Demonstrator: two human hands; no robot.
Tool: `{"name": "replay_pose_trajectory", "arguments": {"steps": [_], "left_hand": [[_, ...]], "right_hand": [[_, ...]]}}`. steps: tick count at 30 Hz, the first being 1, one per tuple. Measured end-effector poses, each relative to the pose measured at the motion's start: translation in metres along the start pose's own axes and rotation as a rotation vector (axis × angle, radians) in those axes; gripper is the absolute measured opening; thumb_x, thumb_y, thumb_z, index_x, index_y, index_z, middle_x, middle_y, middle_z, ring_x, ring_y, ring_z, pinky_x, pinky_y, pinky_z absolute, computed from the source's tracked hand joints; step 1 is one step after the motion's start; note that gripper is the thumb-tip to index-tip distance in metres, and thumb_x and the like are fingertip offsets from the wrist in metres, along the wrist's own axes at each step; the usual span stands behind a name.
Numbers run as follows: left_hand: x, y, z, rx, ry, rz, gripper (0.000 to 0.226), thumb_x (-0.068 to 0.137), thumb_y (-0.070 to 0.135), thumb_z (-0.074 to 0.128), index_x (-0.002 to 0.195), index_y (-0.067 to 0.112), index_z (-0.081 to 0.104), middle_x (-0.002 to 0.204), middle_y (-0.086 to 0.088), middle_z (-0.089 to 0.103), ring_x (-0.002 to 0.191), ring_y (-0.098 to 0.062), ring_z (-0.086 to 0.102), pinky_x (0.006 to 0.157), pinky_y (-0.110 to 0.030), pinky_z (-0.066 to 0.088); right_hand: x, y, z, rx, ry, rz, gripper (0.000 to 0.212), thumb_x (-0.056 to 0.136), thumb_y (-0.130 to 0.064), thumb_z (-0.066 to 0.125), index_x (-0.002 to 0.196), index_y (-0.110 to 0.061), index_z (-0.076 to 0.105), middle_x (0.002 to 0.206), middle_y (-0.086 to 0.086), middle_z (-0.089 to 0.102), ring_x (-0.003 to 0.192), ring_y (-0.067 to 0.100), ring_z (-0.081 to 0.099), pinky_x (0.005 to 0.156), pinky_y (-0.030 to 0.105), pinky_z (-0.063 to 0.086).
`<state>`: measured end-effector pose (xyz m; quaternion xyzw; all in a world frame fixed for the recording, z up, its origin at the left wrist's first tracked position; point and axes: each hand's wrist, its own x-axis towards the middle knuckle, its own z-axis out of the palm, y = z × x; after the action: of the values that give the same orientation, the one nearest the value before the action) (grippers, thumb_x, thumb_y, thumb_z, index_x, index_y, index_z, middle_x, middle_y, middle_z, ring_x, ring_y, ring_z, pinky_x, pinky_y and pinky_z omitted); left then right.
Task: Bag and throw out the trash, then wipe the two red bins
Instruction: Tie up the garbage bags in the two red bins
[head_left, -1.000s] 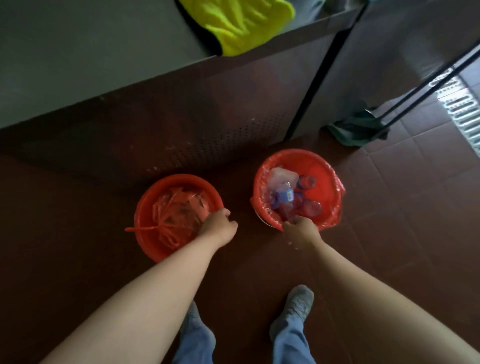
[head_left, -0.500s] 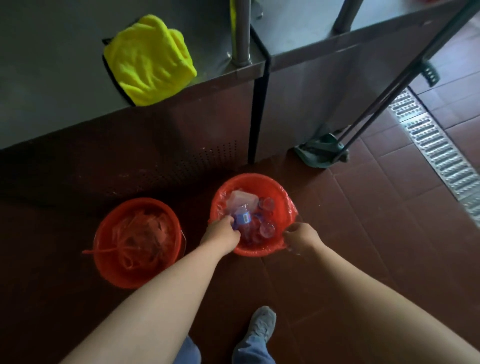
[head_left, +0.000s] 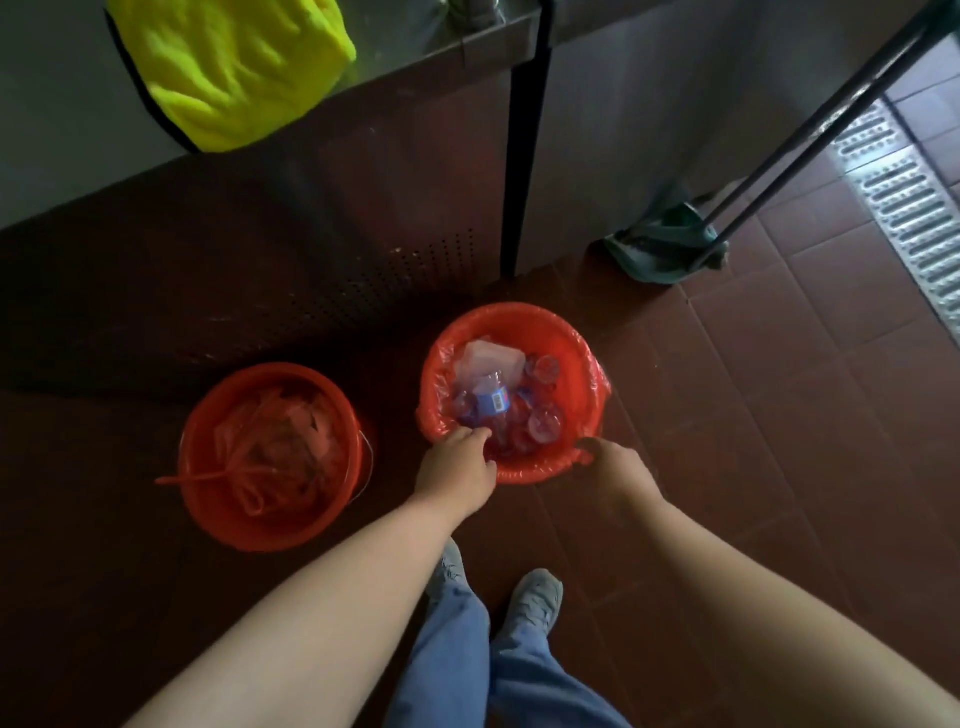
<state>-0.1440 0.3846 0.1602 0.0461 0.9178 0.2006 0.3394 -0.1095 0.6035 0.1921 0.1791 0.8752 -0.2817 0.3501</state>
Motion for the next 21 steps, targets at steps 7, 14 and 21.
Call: {"name": "replay_pose_trajectory", "arguments": {"steps": [7,14,21], "left_hand": [[0.042,-0.028,0.029,0.260,-0.042,0.159,0.045,0.092,0.029,0.061,0.136,0.023,0.056,0.130,-0.001,0.059,0.128,-0.024,0.051,0.105,-0.037,0.041],[0.077,-0.061,0.117,0.334,-0.098,0.144,0.041,0.091,0.032,0.064,0.131,0.026,0.057,0.132,0.003,0.055,0.132,-0.021,0.046,0.109,-0.038,0.034],[0.093,-0.076,0.172,0.429,0.016,0.188,0.034,0.086,0.039,0.071,0.117,0.026,0.064,0.116,0.005,0.061,0.119,-0.022,0.054,0.118,-0.046,0.020]], "right_hand": [[0.054,0.015,0.049,-0.175,-0.066,-0.102,0.042,0.091,-0.029,0.062,0.133,-0.035,0.062,0.134,-0.005,0.064,0.121,0.025,0.061,0.094,0.035,0.050],[0.119,0.055,0.127,-0.541,-0.083,-0.348,0.042,0.093,-0.021,0.052,0.135,-0.023,0.057,0.138,-0.003,0.058,0.133,0.023,0.048,0.112,0.032,0.032],[0.145,0.082,0.151,-0.662,-0.044,-0.503,0.023,0.091,-0.019,0.055,0.113,-0.018,0.064,0.110,-0.001,0.064,0.111,0.027,0.057,0.099,0.038,0.041]]}}
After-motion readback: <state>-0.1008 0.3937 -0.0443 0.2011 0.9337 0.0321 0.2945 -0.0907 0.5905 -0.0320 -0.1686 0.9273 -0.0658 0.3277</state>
